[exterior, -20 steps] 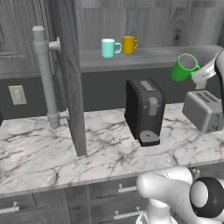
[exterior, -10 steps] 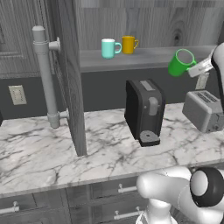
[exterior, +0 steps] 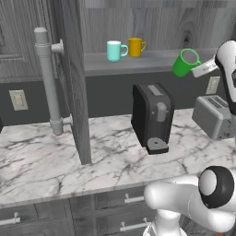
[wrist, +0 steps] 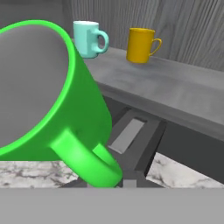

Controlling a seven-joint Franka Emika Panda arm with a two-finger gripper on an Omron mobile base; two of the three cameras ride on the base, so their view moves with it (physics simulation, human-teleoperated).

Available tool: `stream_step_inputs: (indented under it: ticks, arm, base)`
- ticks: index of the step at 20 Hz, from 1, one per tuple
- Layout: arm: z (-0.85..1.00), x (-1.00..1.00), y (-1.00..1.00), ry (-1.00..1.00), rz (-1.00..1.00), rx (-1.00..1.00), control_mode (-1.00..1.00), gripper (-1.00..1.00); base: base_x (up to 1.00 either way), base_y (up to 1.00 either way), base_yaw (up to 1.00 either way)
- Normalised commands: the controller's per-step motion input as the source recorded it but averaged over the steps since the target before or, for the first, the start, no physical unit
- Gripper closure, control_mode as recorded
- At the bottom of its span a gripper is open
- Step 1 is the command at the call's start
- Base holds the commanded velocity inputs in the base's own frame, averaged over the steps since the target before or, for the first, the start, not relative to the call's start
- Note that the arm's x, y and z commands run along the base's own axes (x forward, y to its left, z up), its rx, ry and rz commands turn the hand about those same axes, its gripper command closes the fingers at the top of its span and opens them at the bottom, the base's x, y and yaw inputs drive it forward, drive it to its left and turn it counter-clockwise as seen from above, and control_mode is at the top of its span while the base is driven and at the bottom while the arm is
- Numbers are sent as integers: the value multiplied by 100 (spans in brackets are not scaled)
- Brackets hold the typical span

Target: Pick the mug on the counter and place it in the cabinet with the handle facing the right, like the mugs already inside.

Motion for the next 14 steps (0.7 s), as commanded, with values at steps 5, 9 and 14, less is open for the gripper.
stream_step_inputs:
  ticks: [5,9,14]
  arm:
    - [0,34,0,0,0,2,-100,100]
    - [0,36,0,0,0,3,-100,100]
    - [0,36,0,0,0,3,-100,100]
  base:
    - [0,0,0]
    - [0,0,0]
    - [0,0,0]
